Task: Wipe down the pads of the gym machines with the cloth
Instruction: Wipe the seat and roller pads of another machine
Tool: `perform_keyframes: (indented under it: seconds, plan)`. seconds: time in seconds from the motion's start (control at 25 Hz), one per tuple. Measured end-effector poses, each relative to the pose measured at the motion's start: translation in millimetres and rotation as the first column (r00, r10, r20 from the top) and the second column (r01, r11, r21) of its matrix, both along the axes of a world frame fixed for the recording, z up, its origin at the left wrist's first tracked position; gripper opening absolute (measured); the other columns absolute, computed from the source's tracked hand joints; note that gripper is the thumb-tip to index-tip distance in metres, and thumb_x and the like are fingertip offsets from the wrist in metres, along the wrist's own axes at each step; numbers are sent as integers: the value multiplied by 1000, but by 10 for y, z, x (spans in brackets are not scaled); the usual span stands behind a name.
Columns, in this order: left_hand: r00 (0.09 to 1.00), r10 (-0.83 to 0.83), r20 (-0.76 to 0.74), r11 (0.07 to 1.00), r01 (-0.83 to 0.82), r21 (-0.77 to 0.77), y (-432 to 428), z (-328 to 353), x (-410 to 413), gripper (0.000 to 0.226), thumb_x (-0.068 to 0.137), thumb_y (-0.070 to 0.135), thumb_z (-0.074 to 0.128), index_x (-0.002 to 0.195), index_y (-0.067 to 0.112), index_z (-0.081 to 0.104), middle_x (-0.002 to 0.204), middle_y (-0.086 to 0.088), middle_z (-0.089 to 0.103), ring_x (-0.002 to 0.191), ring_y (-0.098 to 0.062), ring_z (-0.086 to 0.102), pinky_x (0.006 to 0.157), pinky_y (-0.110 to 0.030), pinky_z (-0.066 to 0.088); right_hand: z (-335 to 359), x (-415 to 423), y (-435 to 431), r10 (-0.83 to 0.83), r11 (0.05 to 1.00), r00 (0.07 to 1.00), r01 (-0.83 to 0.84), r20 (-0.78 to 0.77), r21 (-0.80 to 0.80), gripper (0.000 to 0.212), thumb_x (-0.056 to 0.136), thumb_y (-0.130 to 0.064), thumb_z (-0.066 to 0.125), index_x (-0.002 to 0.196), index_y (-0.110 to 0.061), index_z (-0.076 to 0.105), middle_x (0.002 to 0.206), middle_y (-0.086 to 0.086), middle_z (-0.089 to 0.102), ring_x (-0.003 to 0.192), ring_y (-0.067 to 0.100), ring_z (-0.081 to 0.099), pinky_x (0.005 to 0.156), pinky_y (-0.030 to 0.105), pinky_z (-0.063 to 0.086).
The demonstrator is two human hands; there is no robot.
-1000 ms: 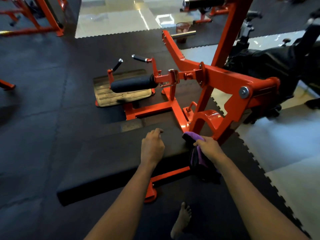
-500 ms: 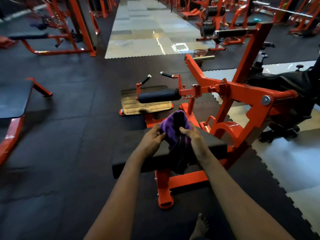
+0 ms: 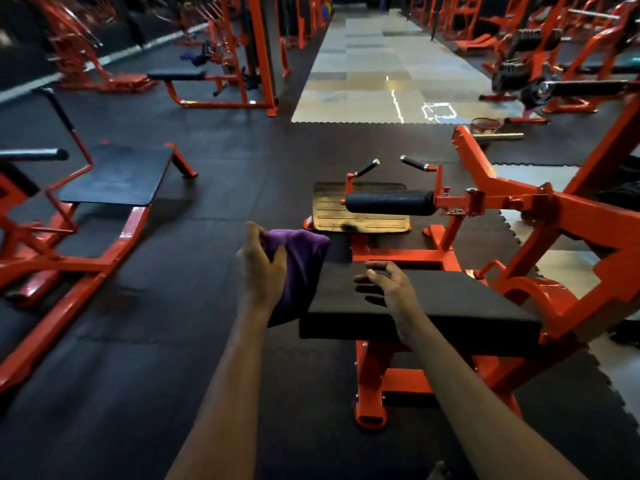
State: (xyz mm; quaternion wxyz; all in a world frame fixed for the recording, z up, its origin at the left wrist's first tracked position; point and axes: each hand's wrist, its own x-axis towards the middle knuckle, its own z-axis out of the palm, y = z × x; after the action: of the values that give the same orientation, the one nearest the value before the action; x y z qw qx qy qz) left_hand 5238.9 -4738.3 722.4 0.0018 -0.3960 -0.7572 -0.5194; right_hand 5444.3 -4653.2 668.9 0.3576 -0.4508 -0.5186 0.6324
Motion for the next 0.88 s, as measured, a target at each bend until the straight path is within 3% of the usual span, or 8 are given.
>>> perform_keyframes:
  seconds: [0.16, 0.28, 0.4, 0.48, 0.56, 0.64, 0.76, 0.88]
  plan:
    - [974, 226, -13, 964, -226, -138, -68, -244, -237, 19, 90, 13, 68, 100, 10, 52, 94, -20, 69, 89, -40, 67, 72, -42, 49, -252, -24, 154, -46, 999, 987, 44, 156, 17, 8, 98, -9, 58, 104, -11, 63, 103, 14, 73, 88, 21, 67, 71, 21, 51]
    - [996, 69, 58, 939, -45, -340, 84, -706, 13, 24, 92, 20, 70, 107, 9, 55, 96, -19, 70, 90, -38, 67, 73, -40, 49, -494, -82, 395, -22, 998, 910, -2, 414, 58, 6, 93, -17, 67, 98, -13, 67, 100, 6, 70, 97, 24, 65, 80, 29, 49]
    - [967, -105, 230, 889, 195, -414, 282, -1285, 244, 19, 94, 25, 67, 104, 10, 68, 98, -10, 67, 94, -33, 64, 84, -37, 49, -682, -176, 632, 113, 978, 734, -200, 670, 54, 19, 92, -26, 68, 107, -15, 68, 107, 5, 69, 99, 20, 60, 82, 26, 43]
    - [945, -74, 319, 908, 196, -370, 338, -1442, 163, 17, 95, 20, 64, 100, 10, 77, 93, -2, 65, 90, -22, 63, 90, -39, 48, -789, -231, 740, 171, 919, 568, -387, 805, 78, 21, 91, -31, 65, 108, -19, 69, 114, 5, 69, 108, 24, 61, 89, 31, 47]
    - [950, -79, 303, 919, 187, -346, 332, -1533, 86, 18, 92, 23, 66, 103, 16, 78, 96, 1, 64, 87, -16, 61, 90, -41, 51, -907, -253, 757, 79, 813, 409, -554, 909, 179, 24, 92, -34, 60, 109, -19, 68, 117, 5, 66, 114, 29, 57, 94, 39, 47]
    - [968, -83, 236, 870, 186, -457, 311, -1592, 110, 41, 87, 47, 62, 123, 29, 69, 119, -3, 57, 108, -22, 56, 98, -47, 49, -1042, -252, 656, -81, 734, 387, -601, 919, 317, 25, 93, -35, 52, 106, -18, 64, 111, 5, 62, 106, 29, 55, 88, 44, 46]
    - [896, 0, 444, 798, 267, -540, 300, -1636, 239, 84, 80, 72, 61, 153, 43, 32, 160, 0, 22, 145, -24, 26, 117, -48, 29, -1115, -255, 557, -228, 684, 394, -585, 890, 435, 28, 92, -39, 46, 104, -20, 62, 105, 2, 61, 97, 24, 54, 83, 42, 45]
    - [804, -38, 593, 845, 343, -410, 322, -1706, 166, 92, 80, 57, 77, 156, 38, 29, 146, 16, 41, 129, -6, 45, 103, -24, 38, -1112, -280, 587, -230, 711, 364, -571, 903, 411, 33, 94, -42, 43, 110, -21, 63, 113, 0, 62, 104, 22, 54, 89, 41, 45]
